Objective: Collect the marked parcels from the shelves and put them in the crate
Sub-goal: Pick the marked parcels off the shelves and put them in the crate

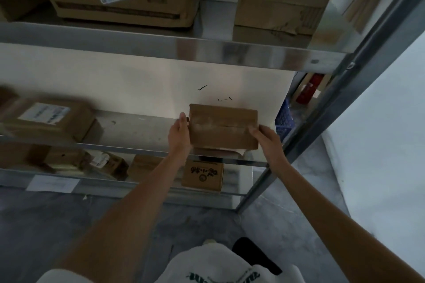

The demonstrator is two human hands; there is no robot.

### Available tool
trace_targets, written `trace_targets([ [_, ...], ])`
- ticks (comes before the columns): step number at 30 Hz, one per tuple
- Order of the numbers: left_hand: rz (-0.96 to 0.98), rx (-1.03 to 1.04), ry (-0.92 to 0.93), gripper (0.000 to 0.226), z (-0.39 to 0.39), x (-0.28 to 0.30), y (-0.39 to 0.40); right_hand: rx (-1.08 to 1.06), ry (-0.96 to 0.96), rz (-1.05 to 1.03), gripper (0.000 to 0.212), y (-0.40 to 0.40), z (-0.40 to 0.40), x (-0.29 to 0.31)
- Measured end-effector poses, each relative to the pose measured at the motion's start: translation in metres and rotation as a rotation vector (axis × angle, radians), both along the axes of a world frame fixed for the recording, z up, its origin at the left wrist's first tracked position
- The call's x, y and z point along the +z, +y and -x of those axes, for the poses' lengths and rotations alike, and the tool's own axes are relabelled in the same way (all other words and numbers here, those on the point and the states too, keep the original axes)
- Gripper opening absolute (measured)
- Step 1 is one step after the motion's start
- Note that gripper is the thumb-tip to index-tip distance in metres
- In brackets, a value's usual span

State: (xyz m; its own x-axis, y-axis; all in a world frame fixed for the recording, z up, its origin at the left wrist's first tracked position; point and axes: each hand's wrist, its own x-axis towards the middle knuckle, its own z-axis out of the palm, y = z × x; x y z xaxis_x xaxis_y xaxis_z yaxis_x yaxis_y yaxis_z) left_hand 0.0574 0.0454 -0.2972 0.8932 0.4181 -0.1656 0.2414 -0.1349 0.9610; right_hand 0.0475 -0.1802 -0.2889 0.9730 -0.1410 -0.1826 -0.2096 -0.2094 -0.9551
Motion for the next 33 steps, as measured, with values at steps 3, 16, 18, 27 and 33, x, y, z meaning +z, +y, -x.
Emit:
trace_targets([
  [3,0.113,0.005,0.01,0.05,-0.013,0.005,0.004,-0.016,-0.008,-0.154,0.022,0.003,-0.006,0.007],
  [16,-0.065,-0.203,0.068,0.036,-0.021,-0.007,0.019,0.003,0.092,-0.005,0.027,0.016,-0.029,-0.021],
  [18,-0.073,-0.242,0.09,0.035,-0.019,-0.011,0.019,0.014,0.148,-0.015,0.033,0.017,-0.026,-0.03],
  [27,0.18,0.516,0.366,0.069,0.001,-0.025,0.009,0.07,0.131,-0.035,0.053,0.022,-0.026,-0.036],
  [33,0.747,0.563,0.306,0.053,0.025,-0.022,-0.01,0.256,0.178,0.329,0.038,0.021,-0.027,-0.022],
])
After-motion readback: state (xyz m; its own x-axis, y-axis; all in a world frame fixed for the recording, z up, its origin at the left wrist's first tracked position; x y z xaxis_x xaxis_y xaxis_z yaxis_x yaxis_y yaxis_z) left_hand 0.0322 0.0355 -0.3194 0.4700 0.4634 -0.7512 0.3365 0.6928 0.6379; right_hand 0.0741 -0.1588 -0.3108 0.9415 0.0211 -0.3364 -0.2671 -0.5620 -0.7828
